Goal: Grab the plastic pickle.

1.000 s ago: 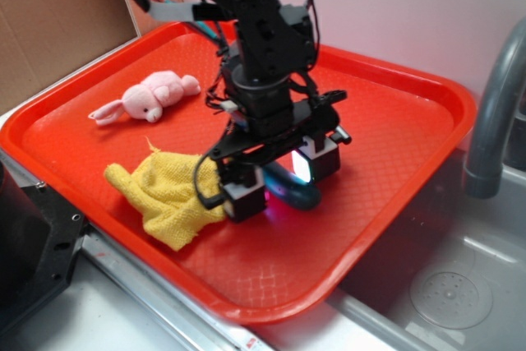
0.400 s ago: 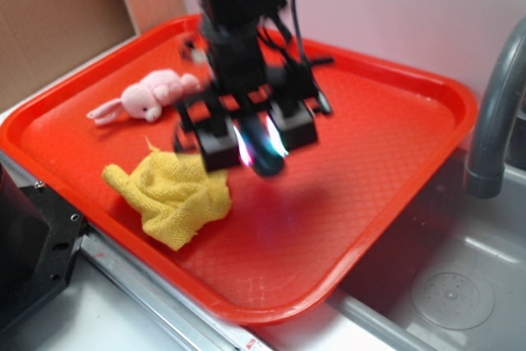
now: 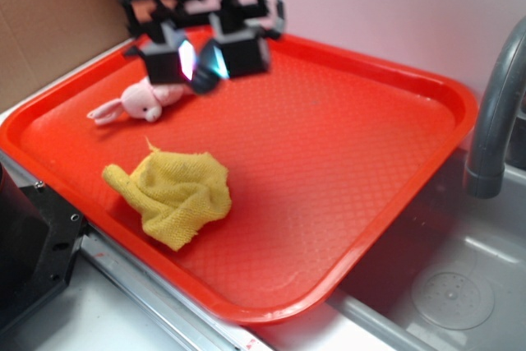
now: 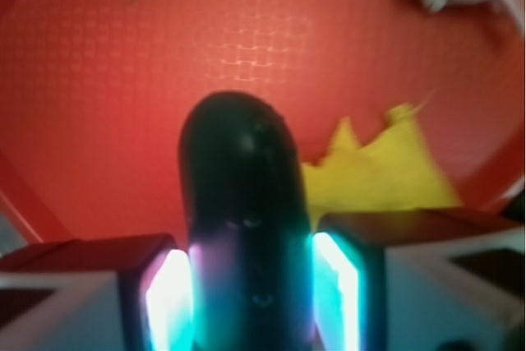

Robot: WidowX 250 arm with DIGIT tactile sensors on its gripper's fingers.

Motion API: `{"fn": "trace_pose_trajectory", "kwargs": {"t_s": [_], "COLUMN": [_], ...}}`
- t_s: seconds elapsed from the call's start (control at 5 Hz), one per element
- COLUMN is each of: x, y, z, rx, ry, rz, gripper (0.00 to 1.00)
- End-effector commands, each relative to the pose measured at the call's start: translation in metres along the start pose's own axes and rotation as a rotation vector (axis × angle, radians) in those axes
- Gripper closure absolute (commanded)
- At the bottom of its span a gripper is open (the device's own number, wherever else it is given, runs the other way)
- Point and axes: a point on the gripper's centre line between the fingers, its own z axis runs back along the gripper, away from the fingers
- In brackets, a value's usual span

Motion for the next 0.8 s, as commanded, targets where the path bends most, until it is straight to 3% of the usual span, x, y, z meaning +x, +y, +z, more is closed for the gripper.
{"fn": "trace_pose_trajectory", "kwargs": {"t_s": [0.0,0.4,0.6], "x": [0.021,0.022,0.030], "y": [0.033,0.062,0.058], "z": [0.057,0.065,0.061], "rx": [-0.098,-0.219,-0.156], "ry": [-0.119,-0.137,-0.145], "rz": [-0.250,-0.297,-0.265], "gripper": [1.00,1.00,1.00]}}
